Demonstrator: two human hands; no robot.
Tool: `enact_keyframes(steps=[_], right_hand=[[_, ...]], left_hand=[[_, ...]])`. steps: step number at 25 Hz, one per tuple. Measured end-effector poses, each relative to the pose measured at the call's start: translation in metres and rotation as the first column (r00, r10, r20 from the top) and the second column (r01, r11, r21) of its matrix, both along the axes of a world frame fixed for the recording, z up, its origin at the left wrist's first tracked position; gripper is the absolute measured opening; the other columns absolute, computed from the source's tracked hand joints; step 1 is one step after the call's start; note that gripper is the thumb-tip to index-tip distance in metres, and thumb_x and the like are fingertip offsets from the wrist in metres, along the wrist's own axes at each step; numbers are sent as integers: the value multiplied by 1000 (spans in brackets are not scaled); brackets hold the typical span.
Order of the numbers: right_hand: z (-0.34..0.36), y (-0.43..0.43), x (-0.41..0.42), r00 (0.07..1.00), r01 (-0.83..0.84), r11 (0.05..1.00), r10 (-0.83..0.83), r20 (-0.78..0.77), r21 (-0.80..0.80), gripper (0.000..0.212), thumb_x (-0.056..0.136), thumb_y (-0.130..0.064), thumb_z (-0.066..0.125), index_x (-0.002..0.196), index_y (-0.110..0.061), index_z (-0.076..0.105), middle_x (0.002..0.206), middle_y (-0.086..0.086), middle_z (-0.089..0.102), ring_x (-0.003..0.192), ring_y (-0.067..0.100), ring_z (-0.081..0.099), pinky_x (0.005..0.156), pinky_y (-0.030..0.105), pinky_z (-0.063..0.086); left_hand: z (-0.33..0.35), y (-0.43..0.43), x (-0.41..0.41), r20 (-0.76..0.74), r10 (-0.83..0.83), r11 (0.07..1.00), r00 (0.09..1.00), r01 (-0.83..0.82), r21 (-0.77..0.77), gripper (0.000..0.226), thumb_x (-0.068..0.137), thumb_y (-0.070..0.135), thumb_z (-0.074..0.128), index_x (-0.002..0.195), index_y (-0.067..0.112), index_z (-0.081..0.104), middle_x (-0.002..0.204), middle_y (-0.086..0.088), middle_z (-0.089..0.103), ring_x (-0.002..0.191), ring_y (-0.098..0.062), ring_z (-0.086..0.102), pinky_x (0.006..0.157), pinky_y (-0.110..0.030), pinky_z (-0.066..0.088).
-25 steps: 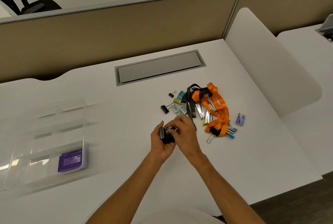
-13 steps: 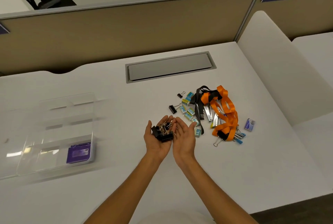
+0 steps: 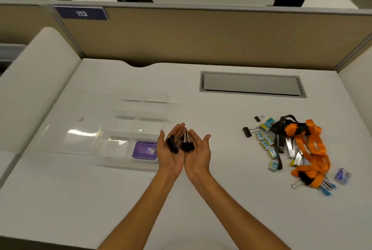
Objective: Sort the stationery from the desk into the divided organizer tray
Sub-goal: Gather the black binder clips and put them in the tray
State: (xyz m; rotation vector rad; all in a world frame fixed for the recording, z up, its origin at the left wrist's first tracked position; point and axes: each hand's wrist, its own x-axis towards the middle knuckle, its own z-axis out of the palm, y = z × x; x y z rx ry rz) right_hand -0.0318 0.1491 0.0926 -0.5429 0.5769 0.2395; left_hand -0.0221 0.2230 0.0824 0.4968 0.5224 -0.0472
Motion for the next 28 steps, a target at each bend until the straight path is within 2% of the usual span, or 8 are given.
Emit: enact_keyframes(steps=[7,9,14,19,23,24,26,28], right_hand=[[-2,104,6,980,-197,978,195,-37,-65,63,95,-60,39,125,-9,61,125,10,66,116,26,62,105,43,46],[-6,132,7,968,-248,965,243,-59,-85,63,95,-61,38,123,-10,62,122,9,67,113,26,64,103,44,47],[-19,184,12,937,-342,931,328,-121,-128,66,93,-62,41,122,-6,62,120,12,68,113,24,63,107,39,45],[-22,203,19,883,-463,866,432,-180,-189,72,92,-64,41,129,-3,55,123,14,64,117,26,59,109,40,42],[-18,202,30,831,-549,811,507,-228,-200,80,90,-66,43,133,2,49,130,19,59,122,30,56,111,42,41],[-16,201,32,816,-572,795,527,-238,-201,83,91,-66,42,137,2,46,136,19,55,126,31,53,113,42,38],[-14,199,36,794,-602,772,552,-256,-203,86,91,-67,40,142,2,39,145,19,46,134,33,44,115,43,35],[-11,198,36,788,-610,765,557,-263,-206,86,91,-67,40,143,2,37,148,19,42,135,34,43,114,42,36]], left_hand=[[1,109,-9,-77,165,986,983,-165,11,65,99,52,40,133,-1,56,132,-18,62,127,-33,55,113,-45,39],[-4,139,-10,-125,184,982,975,-178,56,63,99,52,39,129,1,59,128,-16,65,123,-32,59,110,-45,42],[-17,205,-8,-255,194,975,947,-158,154,53,102,48,39,114,2,63,116,-19,66,107,-30,63,107,-43,45],[-16,241,0,-387,81,958,919,35,284,43,101,40,46,98,1,64,104,-19,65,97,-29,64,100,-43,50],[-5,255,14,-494,-89,882,865,300,365,42,97,37,54,111,-2,61,106,-18,64,105,-33,62,90,-43,53],[-1,255,16,-507,-129,857,852,353,375,39,97,36,56,110,0,60,105,-17,62,102,-32,62,85,-42,54],[6,252,20,-526,-206,817,825,440,371,29,98,33,56,98,5,58,96,-13,57,89,-28,60,78,-40,52],[12,252,23,-548,-266,778,793,512,364,29,97,34,56,90,6,57,89,-12,55,80,-26,56,73,-37,50]])
